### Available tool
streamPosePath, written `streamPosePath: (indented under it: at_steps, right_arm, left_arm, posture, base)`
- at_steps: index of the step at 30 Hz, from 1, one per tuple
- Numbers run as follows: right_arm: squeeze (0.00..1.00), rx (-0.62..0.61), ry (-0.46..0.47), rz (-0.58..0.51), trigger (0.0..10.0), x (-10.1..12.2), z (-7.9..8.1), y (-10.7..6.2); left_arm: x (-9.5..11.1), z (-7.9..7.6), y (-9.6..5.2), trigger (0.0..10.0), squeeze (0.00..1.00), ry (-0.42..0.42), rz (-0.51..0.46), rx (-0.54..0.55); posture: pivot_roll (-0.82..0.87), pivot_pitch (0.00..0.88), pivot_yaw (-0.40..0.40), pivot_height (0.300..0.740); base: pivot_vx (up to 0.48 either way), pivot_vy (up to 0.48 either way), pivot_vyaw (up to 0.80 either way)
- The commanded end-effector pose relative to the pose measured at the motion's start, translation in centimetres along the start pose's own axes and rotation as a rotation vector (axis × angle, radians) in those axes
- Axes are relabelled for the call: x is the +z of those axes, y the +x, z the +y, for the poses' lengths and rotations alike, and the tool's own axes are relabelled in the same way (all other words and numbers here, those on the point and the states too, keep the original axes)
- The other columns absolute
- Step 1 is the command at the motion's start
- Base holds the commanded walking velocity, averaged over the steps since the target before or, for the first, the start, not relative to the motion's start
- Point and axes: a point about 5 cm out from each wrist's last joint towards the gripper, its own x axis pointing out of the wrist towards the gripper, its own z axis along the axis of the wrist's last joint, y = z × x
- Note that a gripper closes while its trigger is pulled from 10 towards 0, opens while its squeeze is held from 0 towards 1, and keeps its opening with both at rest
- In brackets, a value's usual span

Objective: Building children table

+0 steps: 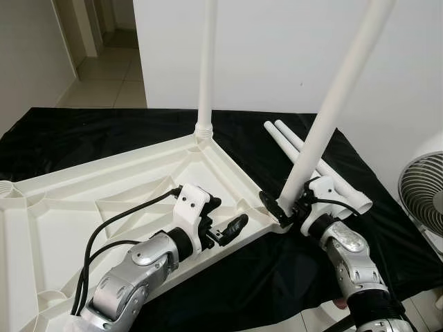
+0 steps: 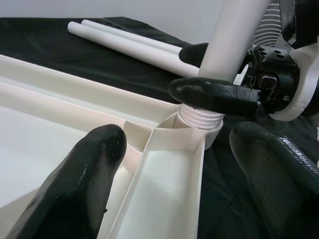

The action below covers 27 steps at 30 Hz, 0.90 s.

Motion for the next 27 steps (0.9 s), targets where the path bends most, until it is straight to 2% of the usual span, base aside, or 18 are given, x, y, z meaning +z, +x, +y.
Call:
streamPosePath:
  at_steps: [1, 3, 6, 18, 19, 20, 21, 22, 23, 27]
  right_arm:
    - [0.0, 0.019, -0.013, 0.015, 10.0, -0.2, 0.0, -0.1]
    - [0.0, 0.096, -0.049, 0.05, 10.0, -0.4, -0.2, -0.2]
    - [0.0, 0.145, -0.066, 0.074, 10.0, -0.6, -0.3, -0.2]
    - [0.0, 0.173, -0.092, 0.106, 10.0, -1.1, -0.9, -0.1]
    - [0.0, 0.17, -0.089, 0.107, 6.6, -1.1, -1.0, -0.1]
    - [0.0, 0.17, -0.089, 0.107, 6.6, -1.1, -1.0, -0.1]
    - [0.0, 0.161, -0.077, 0.111, 1.2, -1.3, -1.2, -0.2]
    - [0.0, 0.161, -0.077, 0.111, 1.2, -1.3, -1.2, -0.2]
    - [0.0, 0.149, -0.063, 0.114, 0.0, -1.4, -1.3, -0.3]
    - [0.0, 0.124, -0.032, 0.111, 0.0, -1.7, -1.2, -0.5]
  left_arm:
    - [0.5, -0.5, -0.1, 10.0, 0.0, 0.012, -0.007, -0.109]
    - [0.6, -0.3, -0.2, 10.0, 0.0, 0.012, -0.005, -0.103]
    - [0.7, -0.1, -0.2, 10.0, 0.0, 0.014, -0.005, -0.098]
    - [0.8, 0.1, -0.3, 10.0, 0.0, 0.011, -0.002, -0.092]
    - [0.8, 0.0, -0.3, 10.0, 0.0, 0.011, -0.001, -0.093]
    - [0.8, 0.0, -0.3, 10.0, 0.0, 0.011, -0.001, -0.093]
    - [0.8, 0.0, -0.3, 10.0, 0.0, 0.011, 0.0, -0.093]
    - [0.8, 0.0, -0.3, 10.0, 0.0, 0.011, 0.0, -0.093]
    - [0.8, 0.0, -0.3, 10.0, 0.0, 0.01, 0.0, -0.092]
    - [0.8, 0.0, -0.3, 10.0, 0.0, 0.009, -0.002, -0.09]
  posture:
    - [0.03, 0.033, -0.008, 0.74]
    - [0.04, 0.038, -0.004, 0.74]
    - [0.04, 0.039, -0.003, 0.74]
    - [0.05, 0.044, 0.003, 0.74]
    - [0.04, 0.046, 0.003, 0.74]
    - [0.04, 0.046, 0.003, 0.74]
    - [0.05, 0.047, 0.003, 0.74]
    - [0.05, 0.047, 0.003, 0.74]
    - [0.05, 0.046, 0.001, 0.74]
    - [0.05, 0.044, -0.001, 0.74]
  base:
    - [0.0, 0.0, 0.0]
    - [0.0, 0.0, 0.0]
    - [0.0, 0.0, 0.0]
    - [0.0, 0.0, 0.0]
    - [0.0, 0.0, 0.0]
    - [0.0, 0.0, 0.0]
    - [0.0, 0.0, 0.0]
    - [0.0, 0.0, 0.0]
    - [0.0, 0.0, 0.0]
    - [0.0, 0.0, 0.0]
